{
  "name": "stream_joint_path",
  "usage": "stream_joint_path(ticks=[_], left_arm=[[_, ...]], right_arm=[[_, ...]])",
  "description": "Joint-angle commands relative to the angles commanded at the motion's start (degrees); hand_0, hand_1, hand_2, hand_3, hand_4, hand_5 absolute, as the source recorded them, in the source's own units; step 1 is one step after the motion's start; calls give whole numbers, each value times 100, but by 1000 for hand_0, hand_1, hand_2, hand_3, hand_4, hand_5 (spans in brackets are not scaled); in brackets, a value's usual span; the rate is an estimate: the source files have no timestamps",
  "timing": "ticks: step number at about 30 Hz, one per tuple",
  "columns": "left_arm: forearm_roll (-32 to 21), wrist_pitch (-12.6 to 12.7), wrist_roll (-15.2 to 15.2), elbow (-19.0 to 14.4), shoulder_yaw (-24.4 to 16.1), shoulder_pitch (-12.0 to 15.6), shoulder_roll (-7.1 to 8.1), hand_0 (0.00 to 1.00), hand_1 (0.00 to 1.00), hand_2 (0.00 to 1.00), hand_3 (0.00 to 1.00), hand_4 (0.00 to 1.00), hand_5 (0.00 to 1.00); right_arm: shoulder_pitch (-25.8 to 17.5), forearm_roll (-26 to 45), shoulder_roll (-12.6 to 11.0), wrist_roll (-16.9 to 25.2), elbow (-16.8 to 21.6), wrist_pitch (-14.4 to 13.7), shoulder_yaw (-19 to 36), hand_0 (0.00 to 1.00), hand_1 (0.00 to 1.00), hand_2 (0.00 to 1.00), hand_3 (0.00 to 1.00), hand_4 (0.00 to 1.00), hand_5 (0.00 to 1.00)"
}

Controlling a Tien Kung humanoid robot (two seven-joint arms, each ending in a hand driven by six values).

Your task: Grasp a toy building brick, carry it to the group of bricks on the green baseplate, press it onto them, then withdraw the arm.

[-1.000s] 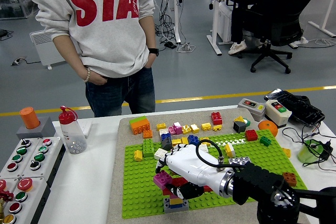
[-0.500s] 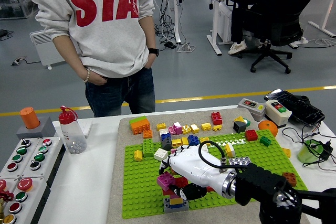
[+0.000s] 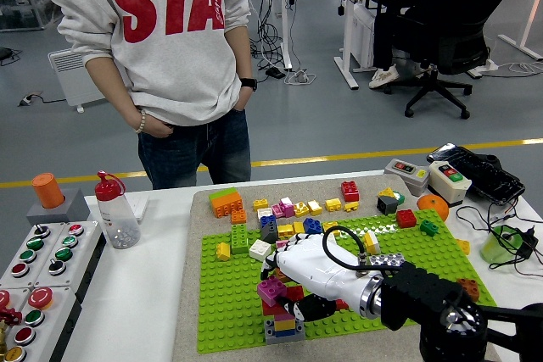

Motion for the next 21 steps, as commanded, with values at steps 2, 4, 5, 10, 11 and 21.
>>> stream_joint_path(ticks=[2,4,5,10,11,21], left_arm=[[1,0,2,0,0,1,-1,653,687,673,575,290,998],[2,0,3,0,-2,3,-2,653,687,674,575,290,998],[3,1,4,0,-3,4,-2,653,687,674,575,290,998],[17,1,7,0,-13,14,-6,652,688,674,575,290,998],[19,1,8,0,-14,16,-6,652,688,674,575,290,998],[32,0,17,0,-13,32,-10,653,688,673,575,290,998]], right_arm=[[-2,-1,-2,-5,-1,17,6,873,757,757,564,423,192],[-4,-2,-4,-8,0,33,9,873,758,762,565,426,192],[-6,-2,-5,-8,1,39,10,873,758,762,565,426,192],[-15,0,-6,6,11,61,6,874,758,765,568,433,196],[-17,0,-5,8,11,61,4,874,758,765,568,433,196],[-35,9,4,17,4,76,-2,874,759,773,567,439,198]])
